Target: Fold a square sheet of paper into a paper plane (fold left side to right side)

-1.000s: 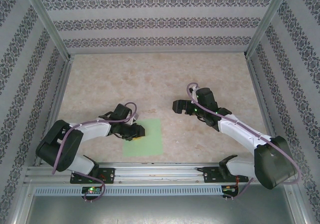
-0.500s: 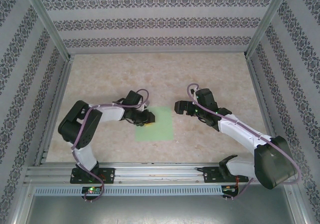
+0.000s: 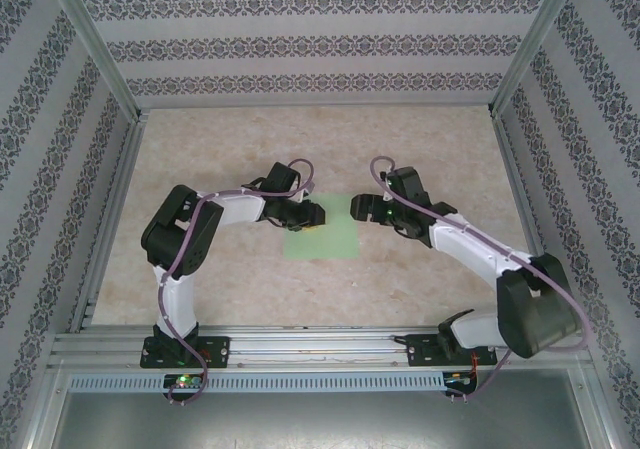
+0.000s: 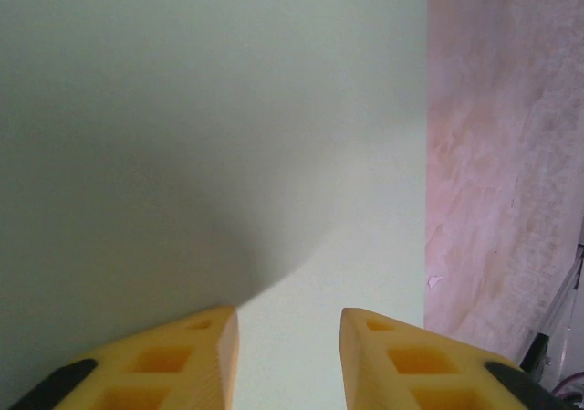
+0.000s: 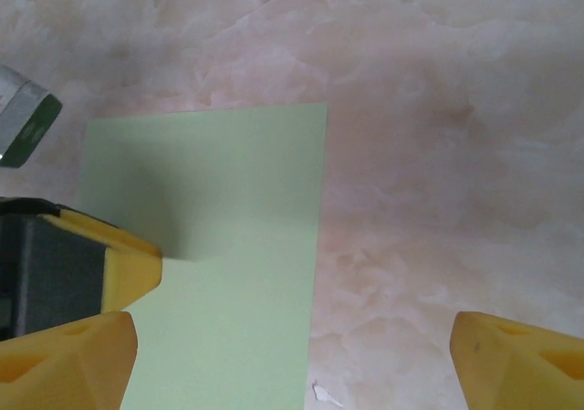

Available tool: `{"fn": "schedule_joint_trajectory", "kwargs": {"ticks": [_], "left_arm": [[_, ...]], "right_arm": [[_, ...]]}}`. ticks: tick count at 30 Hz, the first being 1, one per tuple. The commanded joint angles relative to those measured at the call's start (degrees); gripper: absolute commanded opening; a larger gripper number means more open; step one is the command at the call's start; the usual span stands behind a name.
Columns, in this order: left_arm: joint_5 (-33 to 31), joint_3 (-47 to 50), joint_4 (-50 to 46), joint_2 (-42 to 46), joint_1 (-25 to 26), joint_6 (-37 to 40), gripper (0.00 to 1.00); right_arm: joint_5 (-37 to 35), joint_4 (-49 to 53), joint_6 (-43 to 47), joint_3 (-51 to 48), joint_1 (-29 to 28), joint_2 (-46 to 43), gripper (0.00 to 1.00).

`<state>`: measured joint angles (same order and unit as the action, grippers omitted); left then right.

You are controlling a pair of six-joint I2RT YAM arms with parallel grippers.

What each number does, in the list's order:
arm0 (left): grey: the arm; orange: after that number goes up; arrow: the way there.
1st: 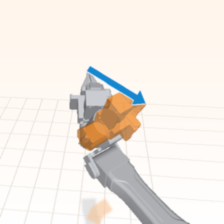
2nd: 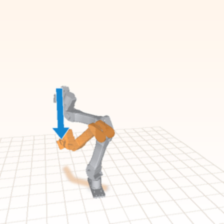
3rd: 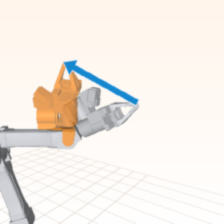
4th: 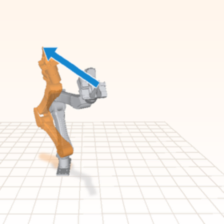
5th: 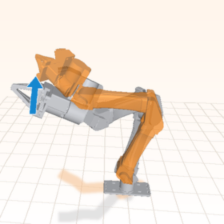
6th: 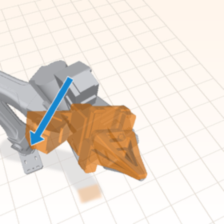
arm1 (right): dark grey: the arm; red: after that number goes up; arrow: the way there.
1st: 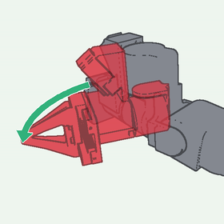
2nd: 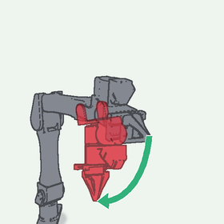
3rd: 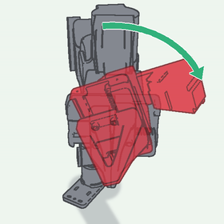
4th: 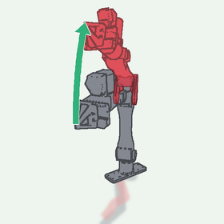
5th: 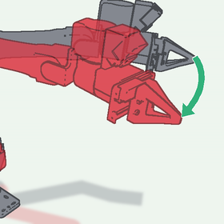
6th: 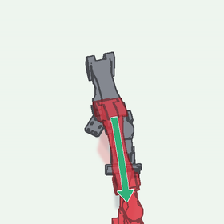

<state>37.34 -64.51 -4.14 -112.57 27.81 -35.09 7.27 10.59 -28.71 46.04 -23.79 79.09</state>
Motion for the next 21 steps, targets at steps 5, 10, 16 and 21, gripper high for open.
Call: {"fn": "schedule_joint_trajectory", "kwargs": {"ticks": [5,10,16,21], "left_arm": [[-5.08,3.73,-5.03,9.16,0.32,2.66,0.41],[-4.83,7.96,-4.6,10.15,0.36,1.81,0.38],[-6.44,9.59,-4.51,9.01,0.24,1.6,0.31],[-6.69,9.79,-5.21,7.59,0.23,2.13,0.29]], "right_arm": [[-1.77,4.86,2.82,11.82,-3.01,11.91,0.93],[-4.09,7.33,4.35,19.51,-5.03,20.93,0.94],[-5.89,11.44,6.57,27.45,-6.81,29.57,0.94],[-6.79,12.65,7.1,29.92,-7.62,33.39,0.94]]}}
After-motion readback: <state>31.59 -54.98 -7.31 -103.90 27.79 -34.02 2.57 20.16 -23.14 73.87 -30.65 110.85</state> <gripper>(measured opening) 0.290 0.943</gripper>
